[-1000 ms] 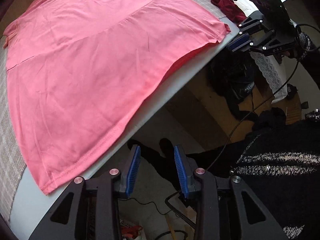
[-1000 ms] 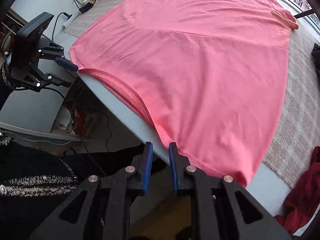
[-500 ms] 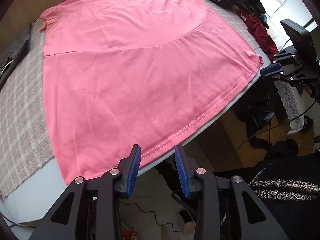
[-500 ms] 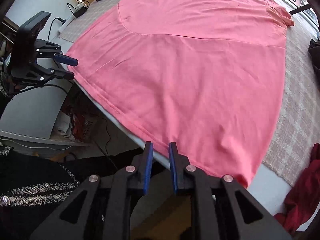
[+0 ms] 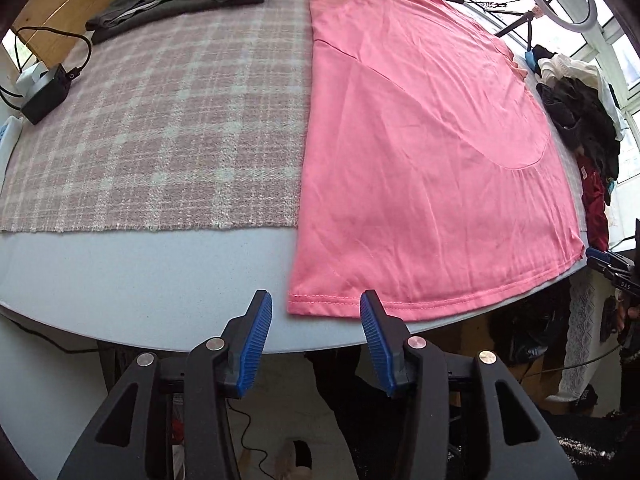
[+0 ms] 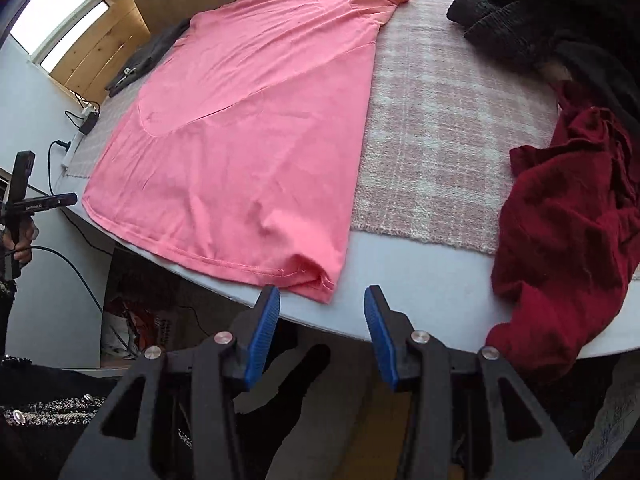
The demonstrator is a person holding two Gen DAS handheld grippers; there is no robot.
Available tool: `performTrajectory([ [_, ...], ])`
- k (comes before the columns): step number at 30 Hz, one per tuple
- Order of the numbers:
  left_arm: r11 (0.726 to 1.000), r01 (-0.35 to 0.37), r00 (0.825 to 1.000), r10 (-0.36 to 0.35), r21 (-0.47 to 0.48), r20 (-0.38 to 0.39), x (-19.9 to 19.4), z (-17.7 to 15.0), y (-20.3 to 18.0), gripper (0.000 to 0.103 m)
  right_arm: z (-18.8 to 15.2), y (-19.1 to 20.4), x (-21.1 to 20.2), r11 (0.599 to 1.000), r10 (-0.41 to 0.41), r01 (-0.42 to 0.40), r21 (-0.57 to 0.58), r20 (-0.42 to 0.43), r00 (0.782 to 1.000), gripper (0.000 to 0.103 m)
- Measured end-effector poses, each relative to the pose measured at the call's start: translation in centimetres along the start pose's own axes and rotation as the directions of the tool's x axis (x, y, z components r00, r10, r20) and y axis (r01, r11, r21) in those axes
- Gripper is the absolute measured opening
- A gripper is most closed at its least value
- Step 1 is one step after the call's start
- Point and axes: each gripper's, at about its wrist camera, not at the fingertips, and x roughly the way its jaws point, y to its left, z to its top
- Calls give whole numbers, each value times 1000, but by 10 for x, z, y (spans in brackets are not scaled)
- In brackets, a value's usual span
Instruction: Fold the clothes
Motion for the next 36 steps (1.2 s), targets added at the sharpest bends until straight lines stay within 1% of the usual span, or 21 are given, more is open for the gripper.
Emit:
performTrajectory([
  [1,1000,-6,1000,6,5,-6,3,1,-1,44,1,6,6,1000,-1,0,-18,-12,1000,43],
  [3,1000,-13,1000,13,15,-16,7,3,-3,44,2,16,15,996,-42,40,-76,-34,999,42],
  [4,1000,-16,1000,17,20,-20,10,4,-5,44,1,19,18,992,-70,65,-106,-48,996,36],
  [5,999,-20,1000,21,30,-23,12,4,-7,44,1,23,20,987,-91,84,-133,-49,995,33],
  [6,999,-26,999,27,40,-31,15,4,-10,44,0,24,18,986,-96,88,-144,-48,994,33],
  [8,998,-37,998,39,59,-46,21,3,-15,43,0,23,12,986,-90,82,-143,-45,995,32],
  [9,997,-40,998,44,67,-47,22,2,-17,42,0,23,10,984,-106,99,-151,-36,994,32],
  [10,996,-44,998,48,74,-46,23,2,-19,42,0,22,8,981,-122,116,-158,-28,992,29],
  [11,996,-48,998,52,81,-46,24,1,-21,42,0,22,6,977,-138,133,-166,-19,990,22],
  [12,995,-52,997,56,88,-46,25,1,-23,42,0,22,4,974,-151,147,-173,-13,988,19],
  [14,993,-59,997,64,100,-50,30,2,-30,42,-1,22,8,969,-159,150,-195,-31,987,11],
  [18,989,-70,996,77,128,-54,35,2,-40,42,-6,25,13,960,-170,154,-234,-48,984,11],
  [19,988,-71,995,79,135,-55,37,1,-42,42,-7,25,12,956,-183,166,-243,-49,982,5],
  [20,987,-72,995,81,140,-56,37,1,-43,42,-10,20,8,957,-192,173,-235,-61,979,3],
  [22,987,-73,995,82,143,-57,39,2,-47,42,-15,11,0,958,-213,191,-214,-82,974,3],
  [23,987,-74,995,83,145,-57,41,0,-50,42,-17,3,-8,959,-229,213,-188,-69,971,3],
  [26,985,-78,994,87,151,-58,45,-4,-55,42,-20,-7,-29,967,-225,220,-130,-24,974,4],
  [28,985,-78,994,88,152,-60,49,4,-52,42,-20,-1,-36,981,-151,150,-121,-1,988,4],
  [30,985,-77,994,88,154,-62,50,3,-49,42,-13,19,-23,980,-117,112,-165,-26,993,4],
  [32,984,-80,994,91,157,-63,51,4,-51,42,-5,39,-4,969,-137,122,-215,-56,989,4],
  [36,983,-77,994,89,168,-66,53,2,-54,42,4,45,12,969,-123,107,-221,-60,991,5],
])
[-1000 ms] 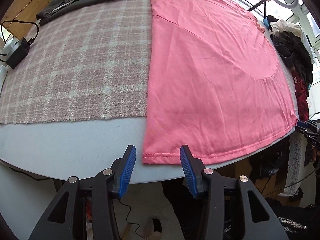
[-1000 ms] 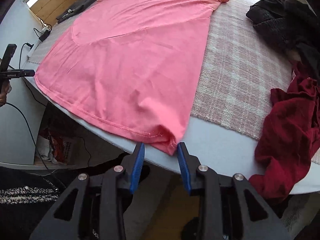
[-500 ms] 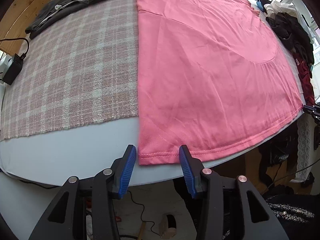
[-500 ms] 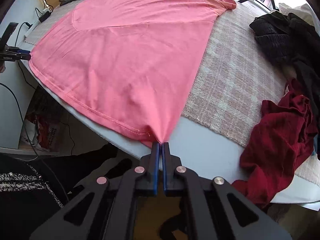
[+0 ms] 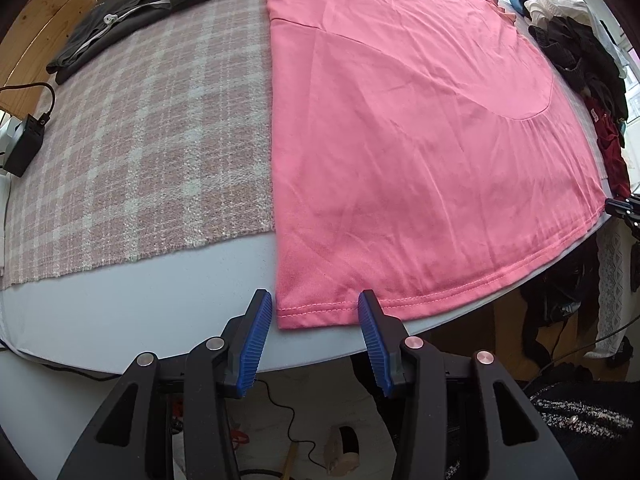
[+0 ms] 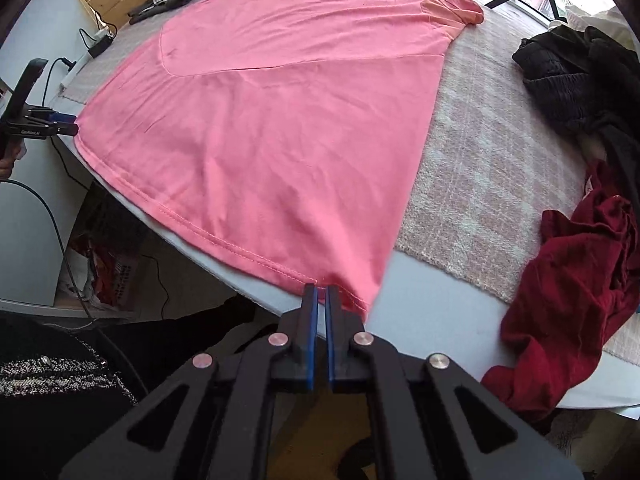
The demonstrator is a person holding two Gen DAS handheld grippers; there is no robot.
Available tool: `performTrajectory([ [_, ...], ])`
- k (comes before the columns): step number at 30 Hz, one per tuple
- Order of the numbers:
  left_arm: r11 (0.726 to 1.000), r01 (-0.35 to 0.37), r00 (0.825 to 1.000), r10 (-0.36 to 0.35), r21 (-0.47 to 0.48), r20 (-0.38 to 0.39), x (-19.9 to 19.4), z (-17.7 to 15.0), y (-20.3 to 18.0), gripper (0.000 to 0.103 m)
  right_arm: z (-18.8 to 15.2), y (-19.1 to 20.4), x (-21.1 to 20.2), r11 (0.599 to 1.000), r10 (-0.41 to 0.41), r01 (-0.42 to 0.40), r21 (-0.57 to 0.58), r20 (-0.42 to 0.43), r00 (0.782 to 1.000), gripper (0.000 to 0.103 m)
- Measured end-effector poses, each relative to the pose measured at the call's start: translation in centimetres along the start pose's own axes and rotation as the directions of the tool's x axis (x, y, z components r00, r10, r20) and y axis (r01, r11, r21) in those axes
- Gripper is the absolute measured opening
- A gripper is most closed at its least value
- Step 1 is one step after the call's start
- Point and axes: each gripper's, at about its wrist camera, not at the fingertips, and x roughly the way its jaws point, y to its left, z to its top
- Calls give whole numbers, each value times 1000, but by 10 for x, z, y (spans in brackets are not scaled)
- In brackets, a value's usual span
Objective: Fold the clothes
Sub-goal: 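Grasp the T-shirt hem with the right tool and tug it straight, then open the right tool and move both tools to the T-shirt shoulder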
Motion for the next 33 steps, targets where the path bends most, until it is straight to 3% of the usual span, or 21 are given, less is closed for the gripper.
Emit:
performTrajectory([
  [2,1000,0,1000,0,5,0,1,-1,-2,42,3,1,7,1000,6,-7,-11,-19,1000,15],
  [6,1000,1,1000,-1,8,0,1,-3,-7,42,2,7,5,998,-12,10,-59,-33,999,18],
  [7,1000,-1,1000,1,11,0,2,-3,-8,42,1,9,4,997,-25,23,-70,-34,999,17],
  [9,1000,-10,1000,10,24,0,4,-4,-10,42,-1,12,2,995,-55,51,-91,-39,998,4],
  [12,1000,-11,1000,11,28,-2,6,-5,-13,42,-8,12,-4,994,67,-75,-75,-102,993,1],
  [14,1000,-4,1000,4,21,-5,7,-5,-13,42,-17,14,-12,982,167,-179,-64,-155,974,1],
  [15,1000,3,1000,-3,19,-8,6,-5,-9,42,-21,14,-20,980,172,-186,-72,-159,972,2],
  [17,1000,23,1000,-23,10,-12,7,-6,-8,42,-14,4,-35,995,93,-96,-33,-91,991,6],
  [19,999,41,999,-41,3,-11,6,-9,-8,42,6,-8,-30,996,89,-89,12,-43,995,9],
  [23,999,48,999,-47,-7,4,-2,-10,-1,42,29,-8,-6,999,36,-36,-16,-29,999,10],
  [26,999,40,999,-40,-6,18,-11,-15,3,42,24,-5,13,998,62,-63,-10,-85,994,12],
  [28,999,49,998,-49,-3,30,-17,-23,5,42,11,1,19,988,141,-152,-33,-225,964,8],
  [31,997,77,996,-77,-7,39,-21,-30,7,44,11,-2,7,995,69,-78,-58,-139,988,9],
  [33,996,92,995,-92,-15,32,-18,-33,9,44,25,-13,12,993,116,-114,24,-62,991,10],
])
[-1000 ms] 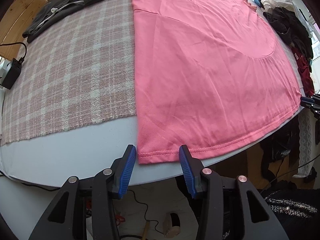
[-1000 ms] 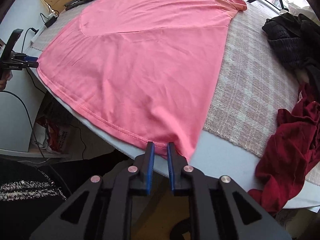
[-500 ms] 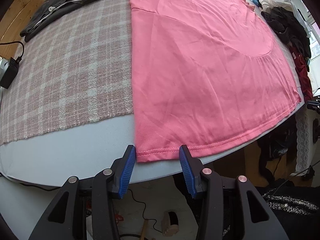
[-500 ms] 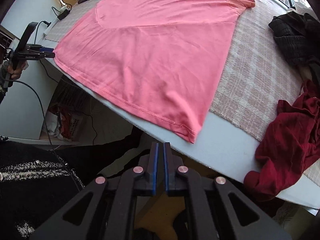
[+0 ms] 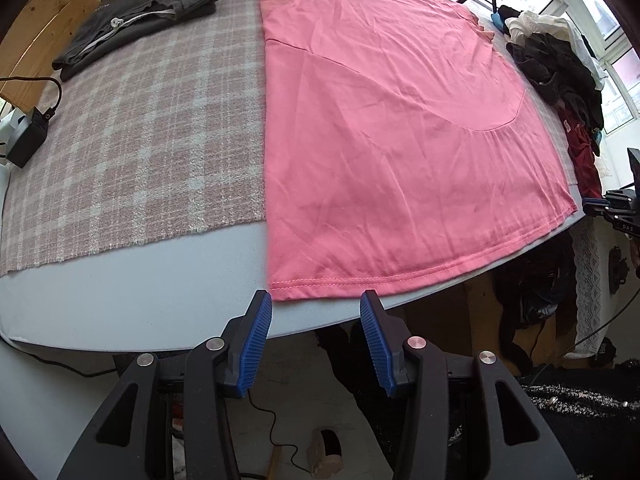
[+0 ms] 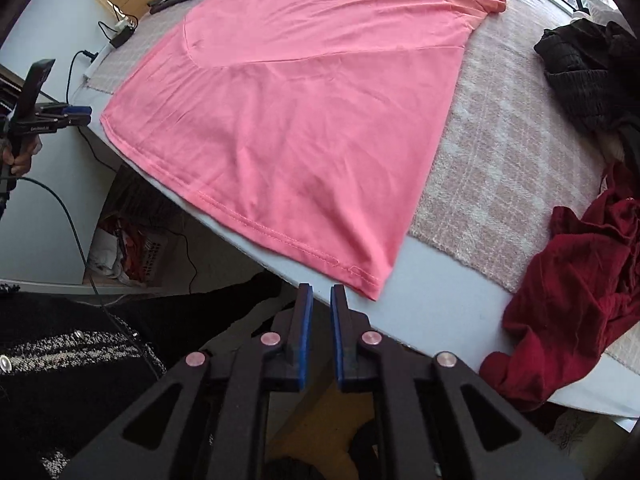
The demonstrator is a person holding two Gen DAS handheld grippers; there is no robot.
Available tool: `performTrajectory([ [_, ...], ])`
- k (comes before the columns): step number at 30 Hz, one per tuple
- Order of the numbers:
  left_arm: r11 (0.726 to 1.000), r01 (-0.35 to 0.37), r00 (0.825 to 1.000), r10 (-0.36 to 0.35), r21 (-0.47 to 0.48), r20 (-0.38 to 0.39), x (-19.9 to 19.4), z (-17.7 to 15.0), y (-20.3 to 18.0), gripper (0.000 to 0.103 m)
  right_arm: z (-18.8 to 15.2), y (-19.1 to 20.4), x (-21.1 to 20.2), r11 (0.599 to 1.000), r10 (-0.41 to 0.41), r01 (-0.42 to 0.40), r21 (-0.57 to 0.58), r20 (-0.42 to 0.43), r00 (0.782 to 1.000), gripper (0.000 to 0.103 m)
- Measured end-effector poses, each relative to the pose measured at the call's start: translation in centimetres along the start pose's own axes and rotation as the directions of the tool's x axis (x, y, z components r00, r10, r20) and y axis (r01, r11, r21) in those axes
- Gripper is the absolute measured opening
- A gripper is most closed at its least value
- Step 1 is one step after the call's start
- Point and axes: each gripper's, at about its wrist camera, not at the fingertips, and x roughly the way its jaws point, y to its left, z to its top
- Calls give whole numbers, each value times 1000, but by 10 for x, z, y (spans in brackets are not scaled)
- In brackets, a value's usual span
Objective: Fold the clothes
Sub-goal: 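Open the right tool and move both tools to the T-shirt shoulder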
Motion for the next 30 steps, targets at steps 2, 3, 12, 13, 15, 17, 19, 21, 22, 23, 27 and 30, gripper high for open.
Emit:
performTrajectory([
  [2,1000,-17,1000,17,0,-14,4,6,-6,47,11,-4,13,998,-56,56,18,41,998,24],
  [3,1000,-31,999,31,-3,-22,8,10,-9,48,14,-4,22,996,-83,83,16,45,995,28],
  [12,994,-104,992,101,-42,-82,21,13,9,21,9,5,50,999,-2,-1,-45,-58,998,35],
  [13,994,-93,995,90,-62,-50,7,15,16,23,15,3,36,999,15,-15,-31,-13,1000,35],
  [15,993,-70,997,72,-92,20,-21,21,29,24,34,-2,3,1000,29,-28,-3,90,995,35],
  [17,993,-86,992,93,-82,89,-43,38,37,32,55,-7,-47,998,56,-62,22,203,978,38],
  [19,993,-104,984,111,-61,136,-54,64,43,37,87,-6,-94,998,48,-58,24,291,955,45],
  [21,994,-106,979,111,-38,168,-60,98,48,37,116,6,-132,999,-31,35,-4,343,939,56],
  [22,994,-105,978,108,-28,177,-77,122,51,37,134,11,-140,998,-59,69,-15,358,932,60],
  [23,994,-104,977,105,-17,184,-96,146,54,37,152,15,-148,996,-64,80,-29,365,929,60],
  [27,997,-75,977,67,32,201,-106,218,55,37,216,32,-169,993,-51,87,-82,366,929,60],
  [30,997,-59,978,46,58,204,-95,264,57,37,269,53,-163,984,-60,114,-135,347,936,58],
])
